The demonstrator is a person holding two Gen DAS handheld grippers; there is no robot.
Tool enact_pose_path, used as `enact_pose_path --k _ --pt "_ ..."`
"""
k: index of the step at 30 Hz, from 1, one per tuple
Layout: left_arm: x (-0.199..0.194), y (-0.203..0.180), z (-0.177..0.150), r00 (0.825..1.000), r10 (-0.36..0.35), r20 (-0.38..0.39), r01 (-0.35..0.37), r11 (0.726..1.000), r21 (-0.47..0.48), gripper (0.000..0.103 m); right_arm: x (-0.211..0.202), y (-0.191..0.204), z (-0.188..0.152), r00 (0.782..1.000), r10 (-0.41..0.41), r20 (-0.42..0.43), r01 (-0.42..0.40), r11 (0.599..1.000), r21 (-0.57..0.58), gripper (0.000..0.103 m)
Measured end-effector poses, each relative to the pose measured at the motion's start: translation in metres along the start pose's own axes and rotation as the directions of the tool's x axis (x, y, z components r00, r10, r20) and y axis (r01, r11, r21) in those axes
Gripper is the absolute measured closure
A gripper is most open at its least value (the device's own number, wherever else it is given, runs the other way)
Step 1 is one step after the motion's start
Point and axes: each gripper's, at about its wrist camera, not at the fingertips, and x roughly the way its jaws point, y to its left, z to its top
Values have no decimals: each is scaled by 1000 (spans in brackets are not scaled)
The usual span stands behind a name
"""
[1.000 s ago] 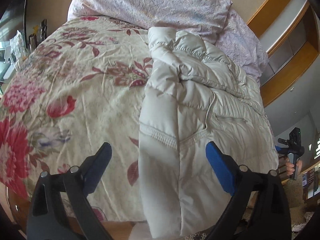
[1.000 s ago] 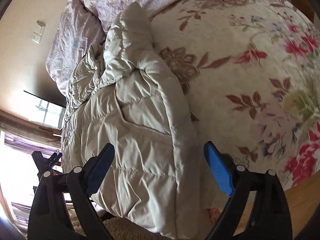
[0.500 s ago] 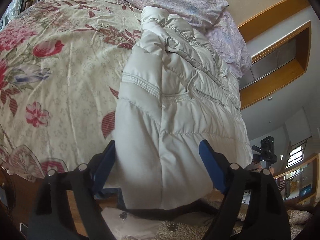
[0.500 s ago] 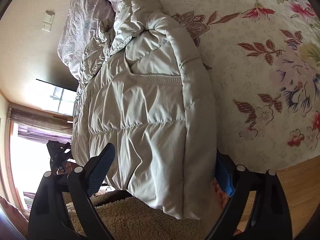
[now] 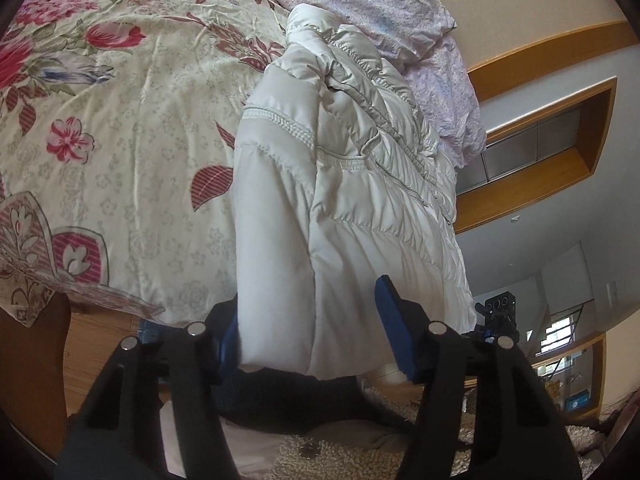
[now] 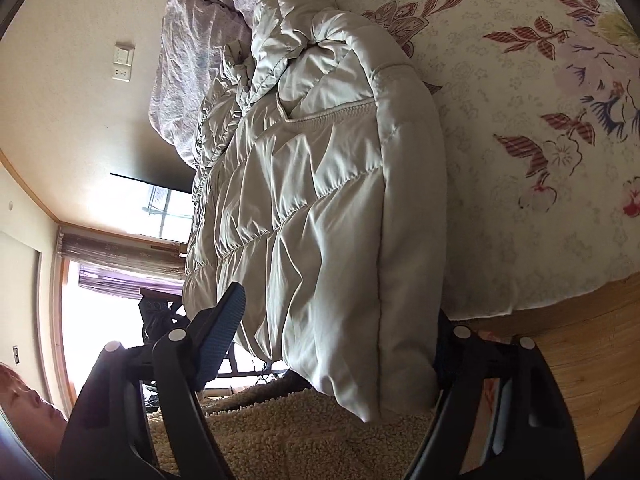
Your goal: Fold large clothes
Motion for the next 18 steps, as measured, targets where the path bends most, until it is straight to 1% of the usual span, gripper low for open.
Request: enact_pose_path --k 3,4,8,9,10,11,12,13,14,18 --pt "4 -8 0 999 42 -14 -41 998 51 44 3 3 3 1000 -3 -4 3 1000 -1 33" --pt "4 -8 0 999 45 -17 -44 997 57 44 4 3 3 1000 -3 -6 3 1000 -2 34" --pt "6 -5 1 1000 23 -14 -23 999 39 43 7 4 3 1000 3 -7 -3 1000 -8 38" --pt "5 -5 -1 1000 23 -10 -23 999 36 43 8 5 3 1000 4 -5 -4 1000 -9 45" --pt "5 -5 -1 1000 22 -6 -21 999 32 48 8 5 3 1000 0 -5 0 1000 -12 50" --pt "6 -5 -1 1000 17 -9 -17 999 29 65 8 6 3 1000 -8 0 8 1000 -18 65" --pt "5 -7 -2 1000 20 -2 -20 999 32 70 7 10 3 1000 -13 12 13 999 -30 72" --pt "3 -10 -1 1000 21 11 -22 999 42 77 5 14 3 1000 -16 27 17 999 -48 74" --pt "1 -13 0 999 27 23 -28 998 56 81 4 20 3 999 -21 44 24 997 -68 78" --pt "-11 -29 7 996 29 84 -37 995 98 85 -5 43 7 992 -24 122 41 990 -138 84"
